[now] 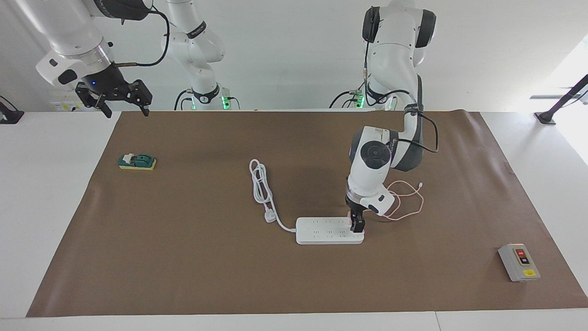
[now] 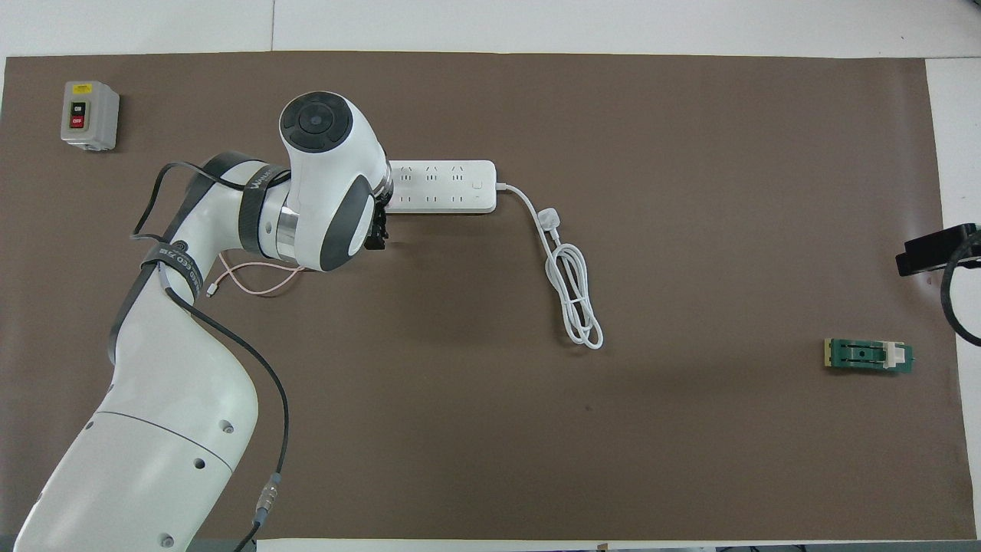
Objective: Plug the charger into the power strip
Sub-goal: 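Open the left gripper to release the plugged charger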
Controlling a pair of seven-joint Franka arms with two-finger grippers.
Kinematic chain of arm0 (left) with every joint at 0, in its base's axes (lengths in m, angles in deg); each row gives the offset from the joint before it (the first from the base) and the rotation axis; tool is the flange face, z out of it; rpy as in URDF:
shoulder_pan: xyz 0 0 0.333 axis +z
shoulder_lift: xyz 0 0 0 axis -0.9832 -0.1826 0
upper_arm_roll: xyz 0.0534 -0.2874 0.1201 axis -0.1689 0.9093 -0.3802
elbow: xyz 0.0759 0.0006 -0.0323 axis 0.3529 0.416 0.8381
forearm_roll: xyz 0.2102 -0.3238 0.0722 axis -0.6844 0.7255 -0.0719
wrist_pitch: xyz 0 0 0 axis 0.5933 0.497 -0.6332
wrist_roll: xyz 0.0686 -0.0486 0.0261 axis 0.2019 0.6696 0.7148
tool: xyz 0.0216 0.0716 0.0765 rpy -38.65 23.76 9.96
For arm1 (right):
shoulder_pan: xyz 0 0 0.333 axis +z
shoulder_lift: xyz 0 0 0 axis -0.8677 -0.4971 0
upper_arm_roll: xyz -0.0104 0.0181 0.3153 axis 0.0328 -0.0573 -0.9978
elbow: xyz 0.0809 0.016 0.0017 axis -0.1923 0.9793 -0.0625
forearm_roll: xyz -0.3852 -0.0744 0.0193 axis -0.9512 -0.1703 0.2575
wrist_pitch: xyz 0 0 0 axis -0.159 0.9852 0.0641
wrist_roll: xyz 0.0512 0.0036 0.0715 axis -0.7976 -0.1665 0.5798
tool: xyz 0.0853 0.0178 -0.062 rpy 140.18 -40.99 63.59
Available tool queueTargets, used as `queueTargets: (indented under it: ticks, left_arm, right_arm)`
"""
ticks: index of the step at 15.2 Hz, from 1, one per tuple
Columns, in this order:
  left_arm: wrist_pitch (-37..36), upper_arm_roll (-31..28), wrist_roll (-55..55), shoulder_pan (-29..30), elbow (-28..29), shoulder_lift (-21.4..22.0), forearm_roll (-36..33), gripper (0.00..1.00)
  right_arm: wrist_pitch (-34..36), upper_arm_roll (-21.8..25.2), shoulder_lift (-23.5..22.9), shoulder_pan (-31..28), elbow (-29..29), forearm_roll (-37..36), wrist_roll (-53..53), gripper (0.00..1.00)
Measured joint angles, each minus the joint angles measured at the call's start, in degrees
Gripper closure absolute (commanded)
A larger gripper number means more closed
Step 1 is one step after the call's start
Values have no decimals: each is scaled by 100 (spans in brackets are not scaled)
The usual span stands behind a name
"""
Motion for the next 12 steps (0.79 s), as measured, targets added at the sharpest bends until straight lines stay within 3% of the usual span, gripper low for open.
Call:
queueTargets:
  ticks: [12]
  left_arm:
    - [261, -15, -413, -19, 71, -20, -439, 0]
  right_arm:
    - [0, 0, 0, 0, 0, 0, 0, 0]
